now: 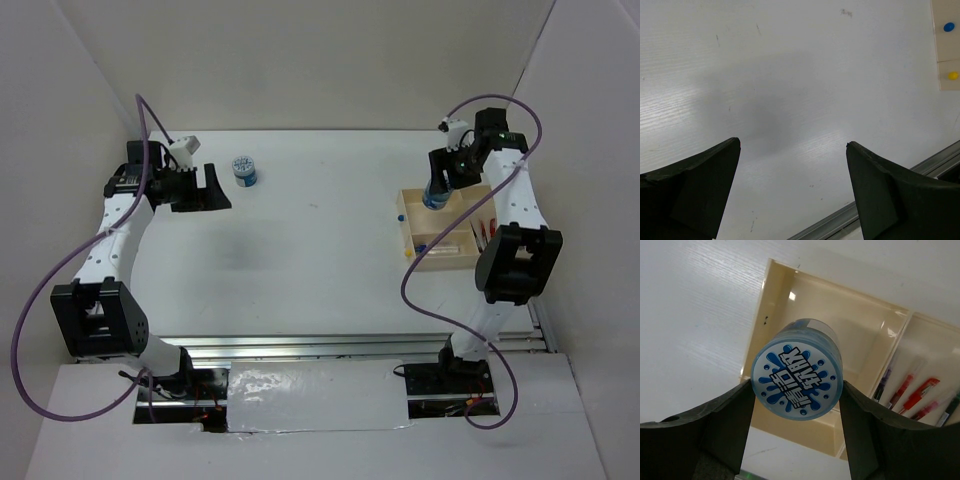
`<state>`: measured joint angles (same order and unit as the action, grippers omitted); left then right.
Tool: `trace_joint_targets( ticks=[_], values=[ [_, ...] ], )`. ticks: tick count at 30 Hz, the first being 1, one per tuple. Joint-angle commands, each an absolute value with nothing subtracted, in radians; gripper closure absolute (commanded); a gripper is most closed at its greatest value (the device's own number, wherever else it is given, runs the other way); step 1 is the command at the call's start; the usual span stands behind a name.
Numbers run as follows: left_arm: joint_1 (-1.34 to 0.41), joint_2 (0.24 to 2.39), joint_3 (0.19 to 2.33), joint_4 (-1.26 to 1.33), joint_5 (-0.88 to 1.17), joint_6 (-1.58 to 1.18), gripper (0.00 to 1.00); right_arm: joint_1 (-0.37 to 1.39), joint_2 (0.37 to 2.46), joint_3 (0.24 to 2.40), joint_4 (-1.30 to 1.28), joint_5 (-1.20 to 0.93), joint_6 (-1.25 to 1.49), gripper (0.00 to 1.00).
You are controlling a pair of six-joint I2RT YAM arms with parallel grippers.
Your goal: Sort the stationery into containers
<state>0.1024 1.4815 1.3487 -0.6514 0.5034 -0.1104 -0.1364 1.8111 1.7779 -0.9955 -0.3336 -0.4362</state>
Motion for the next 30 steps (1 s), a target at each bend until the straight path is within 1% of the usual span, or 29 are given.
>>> trace_joint_targets(
  ticks=[1,13,19,21,22,25,27,28,30],
  values=[
    [0.097,1.486,1.393,-0.643,0.515,-0.107,0.01,-0.140,1.832,1.770,-0.957,-0.376,-0.445,0.64],
    [0.097,1.493,1.393,-0.646,0.508,-0.101,0.01,-0.098,1.893,1.664,-0.871,-0.350,-0.443,0.65],
    [0.097,1.502,1.384,-0.637,0.508,-0.104,0.01,-0.083,1.894,1.602,-0.864,-0.356,-0.462,0.62],
    [0.097,1.505,1.385,-0.638,0.508,-0.104,0.01,-0.078,1.902,1.589,-0.865,-0.354,-0.465,0.57],
    [0.097,1.505,1.388,-0.638,0.508,-0.104,0.01,-0.075,1.905,1.585,-0.867,-0.353,-0.465,0.51],
    [0.097,1.506,1.390,-0.638,0.505,-0.103,0.01,-0.066,1.917,1.580,-0.870,-0.347,-0.465,0.41],
    [0.097,1.511,1.393,-0.641,0.505,-0.101,0.01,-0.061,1.922,1.583,-0.876,-0.347,-0.465,0.37],
    [0.097,1.511,1.393,-0.643,0.503,-0.101,0.01,-0.060,1.928,1.585,-0.883,-0.345,-0.463,0.32],
    [0.097,1.514,1.391,-0.638,0.502,-0.100,0.01,-0.055,1.928,1.585,-0.890,-0.342,-0.463,0.29]
  ],
)
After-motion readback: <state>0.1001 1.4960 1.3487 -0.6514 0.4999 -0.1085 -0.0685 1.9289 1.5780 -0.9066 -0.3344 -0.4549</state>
